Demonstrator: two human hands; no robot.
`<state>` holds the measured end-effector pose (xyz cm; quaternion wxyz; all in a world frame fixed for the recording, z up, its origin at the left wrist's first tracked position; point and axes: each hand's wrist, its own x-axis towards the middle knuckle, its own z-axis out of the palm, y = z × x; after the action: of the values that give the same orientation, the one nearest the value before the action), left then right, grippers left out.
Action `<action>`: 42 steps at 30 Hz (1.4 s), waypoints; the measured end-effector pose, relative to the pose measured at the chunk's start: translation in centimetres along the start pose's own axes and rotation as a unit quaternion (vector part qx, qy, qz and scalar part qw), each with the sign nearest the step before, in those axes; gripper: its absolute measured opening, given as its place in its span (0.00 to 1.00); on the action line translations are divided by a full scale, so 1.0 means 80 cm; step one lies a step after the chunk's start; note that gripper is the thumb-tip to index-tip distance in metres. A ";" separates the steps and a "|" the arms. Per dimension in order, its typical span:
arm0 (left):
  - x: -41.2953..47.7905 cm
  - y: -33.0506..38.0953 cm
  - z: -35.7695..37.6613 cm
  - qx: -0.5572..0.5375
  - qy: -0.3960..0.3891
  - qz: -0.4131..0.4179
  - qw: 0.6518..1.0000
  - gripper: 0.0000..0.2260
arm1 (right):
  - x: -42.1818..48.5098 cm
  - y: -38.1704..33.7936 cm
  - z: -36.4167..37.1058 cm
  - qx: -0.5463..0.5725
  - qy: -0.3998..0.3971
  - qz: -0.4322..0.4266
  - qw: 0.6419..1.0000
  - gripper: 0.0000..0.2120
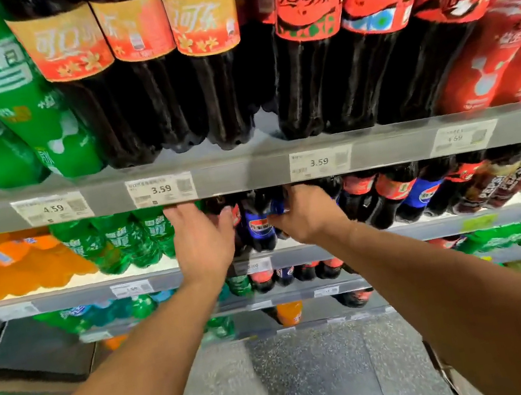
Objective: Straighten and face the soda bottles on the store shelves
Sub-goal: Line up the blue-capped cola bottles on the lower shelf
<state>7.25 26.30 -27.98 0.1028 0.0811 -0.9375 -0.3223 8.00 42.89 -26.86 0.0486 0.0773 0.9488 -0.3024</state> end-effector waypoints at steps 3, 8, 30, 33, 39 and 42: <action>0.011 0.000 0.005 -0.006 0.031 -0.012 0.999 0.28 | 0.012 -0.004 0.004 -0.042 -0.008 -0.016 0.999 0.19; 0.017 0.004 0.008 0.014 0.035 0.001 0.999 0.20 | 0.023 -0.015 -0.007 -0.033 -0.079 -0.005 0.996 0.26; 0.031 0.011 -0.007 0.085 -0.055 0.008 0.995 0.25 | -0.037 0.008 0.034 -0.023 -0.006 -0.136 0.990 0.37; 0.033 0.012 -0.008 0.076 -0.046 0.039 0.995 0.21 | -0.039 0.009 0.034 -0.044 -0.008 -0.128 0.991 0.32; 0.031 0.008 -0.009 0.067 -0.051 0.040 0.996 0.18 | -0.011 -0.003 0.027 -0.004 0.045 -0.039 0.998 0.24; 0.028 0.007 -0.011 0.061 -0.054 0.038 0.996 0.17 | -0.004 -0.011 0.019 0.001 0.052 -0.011 0.999 0.22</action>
<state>5.25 25.70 -26.64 0.0596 0.0341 -0.9620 -0.2644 8.19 41.27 -27.54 -0.0047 0.0825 0.9504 -0.2998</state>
